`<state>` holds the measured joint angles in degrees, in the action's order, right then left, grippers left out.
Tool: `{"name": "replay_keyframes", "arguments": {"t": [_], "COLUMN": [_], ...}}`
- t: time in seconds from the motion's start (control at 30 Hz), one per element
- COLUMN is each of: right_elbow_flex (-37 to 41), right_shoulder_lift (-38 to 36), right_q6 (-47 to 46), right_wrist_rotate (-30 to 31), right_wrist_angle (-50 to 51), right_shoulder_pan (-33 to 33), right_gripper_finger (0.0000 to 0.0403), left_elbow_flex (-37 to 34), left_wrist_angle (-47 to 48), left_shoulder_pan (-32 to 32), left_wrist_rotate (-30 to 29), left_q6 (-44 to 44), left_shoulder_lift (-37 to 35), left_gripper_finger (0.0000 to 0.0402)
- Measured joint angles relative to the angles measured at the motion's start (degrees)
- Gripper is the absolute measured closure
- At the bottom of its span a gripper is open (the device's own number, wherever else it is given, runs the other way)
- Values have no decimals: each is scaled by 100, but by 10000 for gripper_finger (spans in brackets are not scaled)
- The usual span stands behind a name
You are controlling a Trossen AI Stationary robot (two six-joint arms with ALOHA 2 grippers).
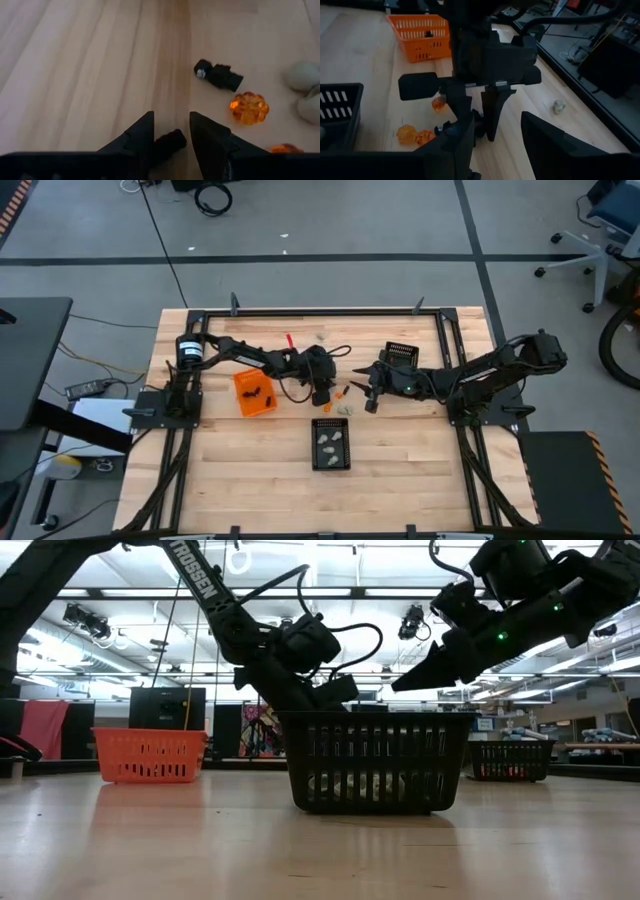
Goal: Sort Halloween decoration
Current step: Put the black skeleton toy into the orange bin
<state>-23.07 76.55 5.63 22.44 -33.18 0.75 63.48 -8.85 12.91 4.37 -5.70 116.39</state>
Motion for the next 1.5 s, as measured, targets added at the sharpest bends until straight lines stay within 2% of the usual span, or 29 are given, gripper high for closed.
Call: {"name": "replay_keyframes", "arguments": {"t": [0.23, 0.33, 0.5, 0.57, 0.8, 1.13, 1.5], "right_elbow_flex": [0, 0, 0, 0, 0, 0, 0], "right_shoulder_lift": [0, 0, 0, 0, 0, 0, 0], "right_q6": [-7, -7, -7, -7, -9, -13, -15], "right_wrist_rotate": [0, 0, 0, 0, 0, -2, -5], "right_wrist_angle": [-22, -20, 9, 40, 43, 34, 28], "right_shoulder_pan": [0, 0, 0, 0, -2, 0, 0], "right_gripper_finger": [236, 236, 236, 236, 236, 236, 236], "left_elbow_flex": [18, 18, -2, -12, -39, -37, -31], "left_wrist_angle": [392, 521, 733, 925, 1737, 2950, 4492], "left_shoulder_pan": [-4, -20, -31, -37, -54, -455, -754], "left_wrist_rotate": [-2, -5, 13, 27, -321, -945, -976], "left_q6": [-135, -218, -253, -246, -245, -172, 614], "left_shoulder_lift": [-29, -34, -126, -275, -1032, -1920, -2528], "left_gripper_finger": [279, 310, 385, 395, 399, 400, 401]}}
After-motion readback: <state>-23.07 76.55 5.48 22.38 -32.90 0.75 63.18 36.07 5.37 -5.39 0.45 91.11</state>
